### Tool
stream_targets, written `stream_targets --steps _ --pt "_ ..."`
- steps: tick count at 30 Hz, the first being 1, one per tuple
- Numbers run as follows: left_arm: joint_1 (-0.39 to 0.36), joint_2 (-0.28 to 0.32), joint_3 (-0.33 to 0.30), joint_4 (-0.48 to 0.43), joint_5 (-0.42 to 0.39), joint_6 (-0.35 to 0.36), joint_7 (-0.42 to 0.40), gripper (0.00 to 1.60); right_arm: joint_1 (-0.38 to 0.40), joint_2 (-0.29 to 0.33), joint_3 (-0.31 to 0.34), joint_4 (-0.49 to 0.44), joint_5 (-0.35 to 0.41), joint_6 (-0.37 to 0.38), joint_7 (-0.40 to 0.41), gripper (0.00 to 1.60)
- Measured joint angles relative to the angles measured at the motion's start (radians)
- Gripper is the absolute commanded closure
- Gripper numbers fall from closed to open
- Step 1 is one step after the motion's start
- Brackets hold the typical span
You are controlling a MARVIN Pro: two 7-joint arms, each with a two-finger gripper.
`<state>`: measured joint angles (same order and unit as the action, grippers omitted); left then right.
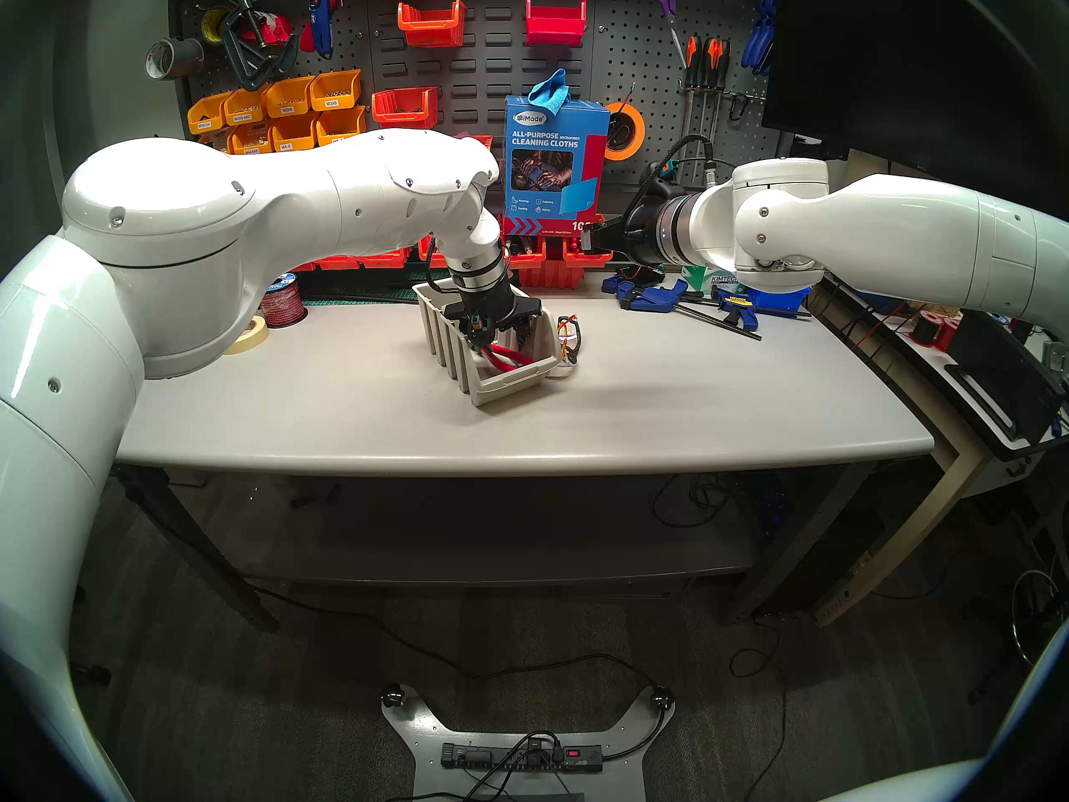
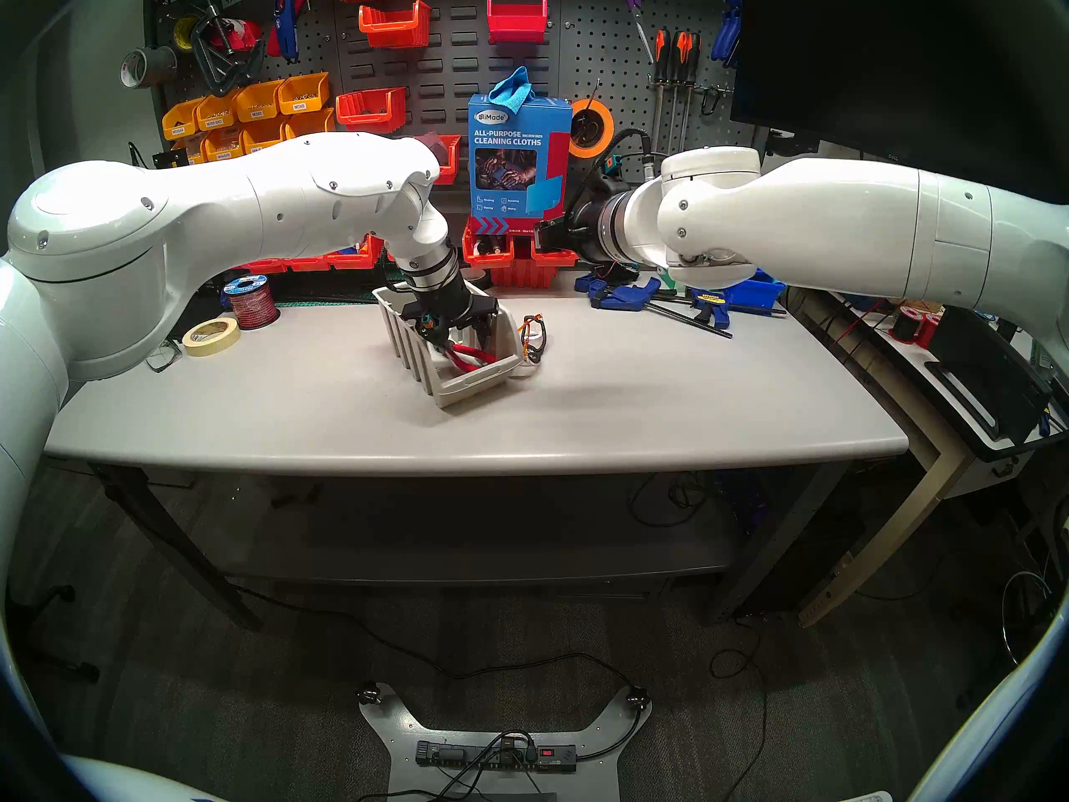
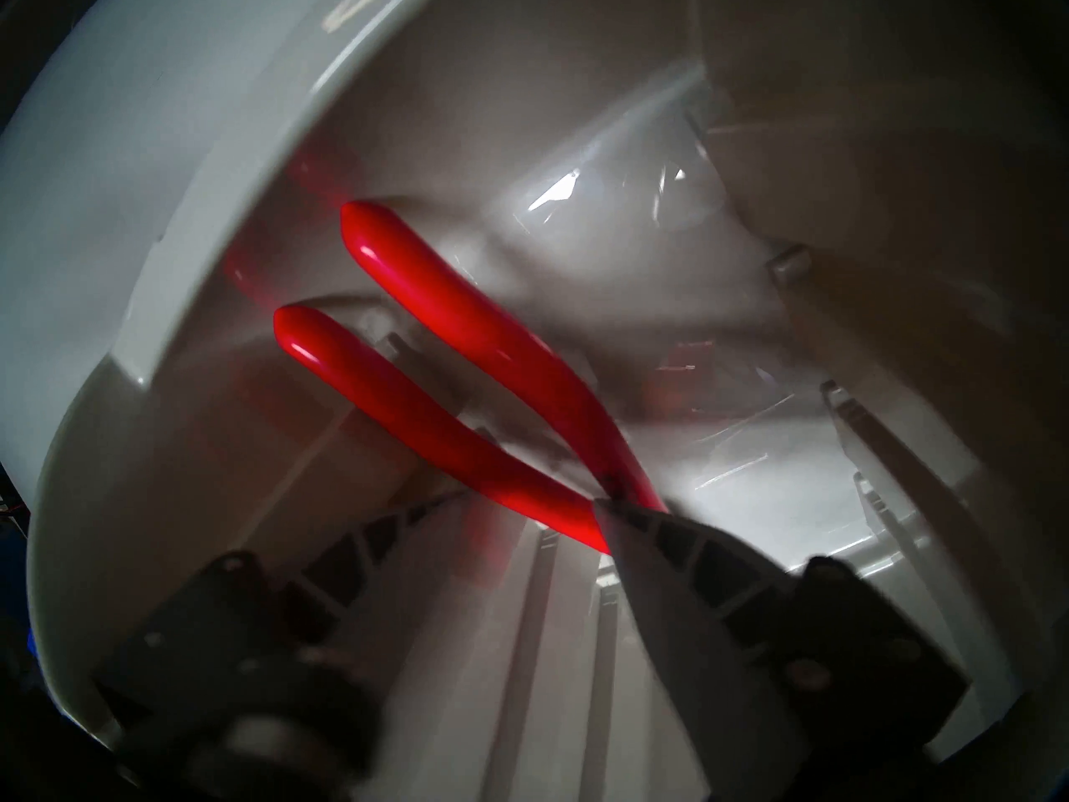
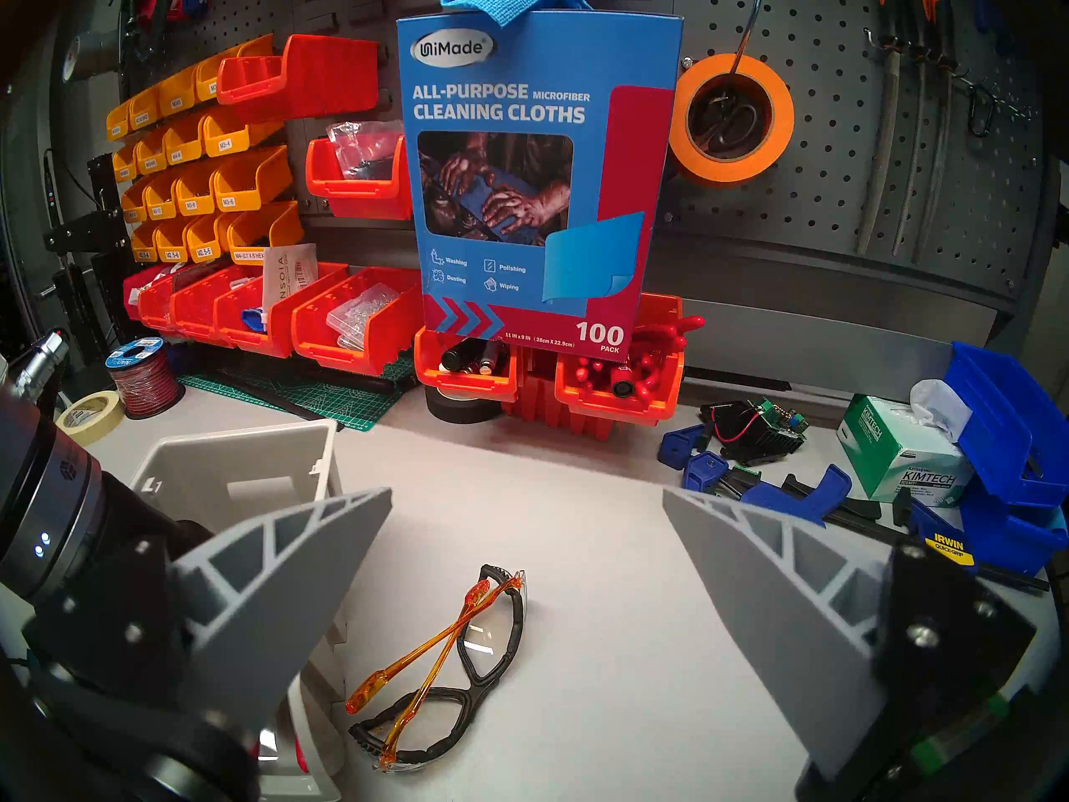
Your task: Take out tools from the storage box
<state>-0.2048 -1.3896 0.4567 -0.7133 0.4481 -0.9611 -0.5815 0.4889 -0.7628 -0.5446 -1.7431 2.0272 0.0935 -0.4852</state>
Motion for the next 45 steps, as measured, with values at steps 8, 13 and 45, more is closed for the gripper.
stream_targets --steps 8,13,45 --pt "-0.003 0.000 0.013 0.002 0.023 0.000 0.033 0.24 0.000 0.000 0.000 0.000 0.000 0.000 0.000 0.00" --pt "-0.003 0.000 0.020 0.003 0.037 0.000 0.056 0.16 0.000 0.000 0.000 0.000 0.000 0.000 0.001 0.00" --pt "-0.001 0.031 0.083 -0.021 0.113 0.001 0.232 0.29 0.000 0.000 0.000 0.000 0.000 -0.001 0.002 0.00"
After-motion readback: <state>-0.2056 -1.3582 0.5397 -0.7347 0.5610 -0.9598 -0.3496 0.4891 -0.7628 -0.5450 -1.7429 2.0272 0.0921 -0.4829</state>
